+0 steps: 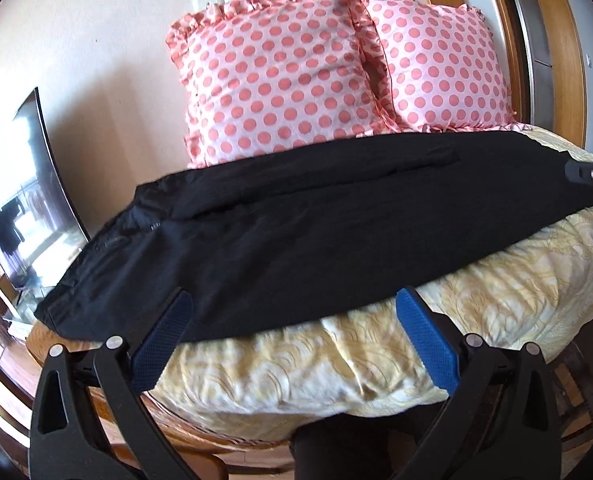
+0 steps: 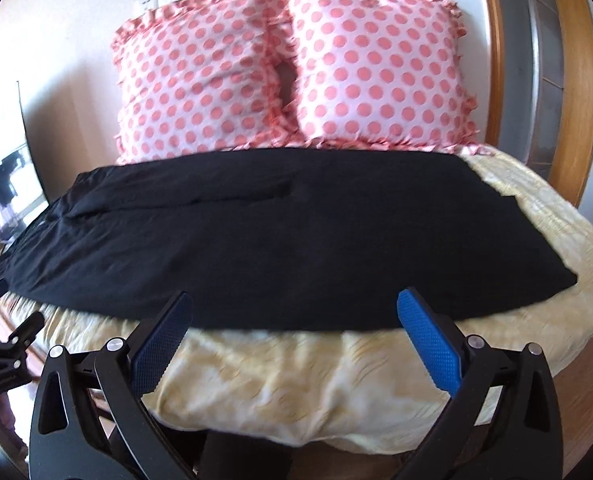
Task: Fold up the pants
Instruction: 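Reach both tools to the black pants and grasp a leg end with the right tool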
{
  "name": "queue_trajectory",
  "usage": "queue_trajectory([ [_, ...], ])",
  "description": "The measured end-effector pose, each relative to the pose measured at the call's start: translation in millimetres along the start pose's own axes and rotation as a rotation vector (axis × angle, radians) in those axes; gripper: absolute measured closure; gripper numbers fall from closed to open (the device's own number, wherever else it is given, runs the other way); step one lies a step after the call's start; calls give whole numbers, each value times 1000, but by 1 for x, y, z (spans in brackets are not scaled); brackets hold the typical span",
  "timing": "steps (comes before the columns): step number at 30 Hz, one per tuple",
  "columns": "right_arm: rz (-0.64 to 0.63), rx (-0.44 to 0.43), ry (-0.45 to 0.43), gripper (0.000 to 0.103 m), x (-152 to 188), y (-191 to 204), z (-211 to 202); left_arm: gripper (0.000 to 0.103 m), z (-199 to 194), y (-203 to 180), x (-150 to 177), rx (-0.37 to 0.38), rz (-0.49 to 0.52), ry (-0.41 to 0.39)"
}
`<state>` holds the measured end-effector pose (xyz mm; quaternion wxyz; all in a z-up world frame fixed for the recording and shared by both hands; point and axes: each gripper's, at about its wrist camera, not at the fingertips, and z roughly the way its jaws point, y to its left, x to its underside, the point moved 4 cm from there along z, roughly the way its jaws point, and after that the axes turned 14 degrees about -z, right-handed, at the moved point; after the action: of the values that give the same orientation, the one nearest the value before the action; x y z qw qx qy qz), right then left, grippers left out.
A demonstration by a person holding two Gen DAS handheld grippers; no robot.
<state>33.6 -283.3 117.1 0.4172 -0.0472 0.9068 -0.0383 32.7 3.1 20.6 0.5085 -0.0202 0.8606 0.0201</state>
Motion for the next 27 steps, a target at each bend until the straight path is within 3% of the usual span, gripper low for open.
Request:
queue_trajectory([
  [3, 123, 58, 30, 1, -33, -51, 22, 2, 15, 4, -21, 22, -28, 1],
  [9, 289, 181, 134, 2, -94, -139, 100, 2, 58, 25, -62, 84, -208, 42],
  [11, 361, 213, 174, 7, -109, -165, 134, 2, 73, 32, -76, 61, -246, 41],
  [13, 430, 233, 217, 22, -120, -190, 169, 2, 88, 39, -88, 30, -270, 34],
  [16, 486, 313, 303, 41, -128, -220, 221, 2, 110, 48, -102, -32, -288, 33],
  [18, 529, 360, 347, 49, -126, -234, 249, 2, 121, 53, -106, -41, -308, 50],
  [25, 577, 487, 437, 58, -116, -252, 313, 2, 144, 51, -99, -35, -289, 113],
  [27, 591, 485, 447, 58, -113, -254, 326, 2, 146, 50, -98, -25, -293, 123],
])
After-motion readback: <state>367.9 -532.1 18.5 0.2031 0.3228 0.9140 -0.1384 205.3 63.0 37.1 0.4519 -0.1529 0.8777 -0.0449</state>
